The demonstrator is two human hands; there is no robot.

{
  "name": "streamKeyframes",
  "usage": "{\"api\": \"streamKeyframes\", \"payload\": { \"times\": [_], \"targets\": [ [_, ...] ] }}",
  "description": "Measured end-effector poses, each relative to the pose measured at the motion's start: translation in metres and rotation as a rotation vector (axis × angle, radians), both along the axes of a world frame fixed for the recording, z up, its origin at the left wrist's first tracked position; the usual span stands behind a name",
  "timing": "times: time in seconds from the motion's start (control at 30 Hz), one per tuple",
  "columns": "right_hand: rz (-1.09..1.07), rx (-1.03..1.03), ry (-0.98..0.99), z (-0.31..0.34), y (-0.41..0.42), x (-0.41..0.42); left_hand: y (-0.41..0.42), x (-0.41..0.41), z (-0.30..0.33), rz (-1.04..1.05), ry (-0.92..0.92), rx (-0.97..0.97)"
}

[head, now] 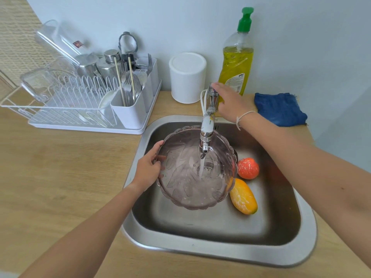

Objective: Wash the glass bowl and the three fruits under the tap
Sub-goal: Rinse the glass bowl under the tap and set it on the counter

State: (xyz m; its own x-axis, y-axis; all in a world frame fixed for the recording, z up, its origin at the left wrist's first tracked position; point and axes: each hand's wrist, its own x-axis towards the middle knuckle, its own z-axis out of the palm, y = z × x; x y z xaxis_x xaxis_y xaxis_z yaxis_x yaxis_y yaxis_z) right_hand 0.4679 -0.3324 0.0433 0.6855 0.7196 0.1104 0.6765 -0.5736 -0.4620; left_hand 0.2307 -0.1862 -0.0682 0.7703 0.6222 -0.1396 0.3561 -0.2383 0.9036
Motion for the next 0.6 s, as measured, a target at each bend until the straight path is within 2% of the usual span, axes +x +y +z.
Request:
{"api": "streamKeyframes", "payload": {
  "times": [0.33, 0.47, 0.6],
  "targets": [
    [0.032, 0.059, 0.051, -0.026, -0.019, -0.017, 0.001, 0.001, -0.001, 0.005, -0.012, -0.003],
    [0.012, 0.213, 0.258, -0.058, -0.048, -0.036, 0.001, -0.001, -0.002, 0.017, -0.024, -0.012],
    [-0.075, 0.402, 0.550, -0.092, -0.084, -0.061, -0.001, 0.000, -0.001, 0.010, -0.057, -0.031]
  ]
}}
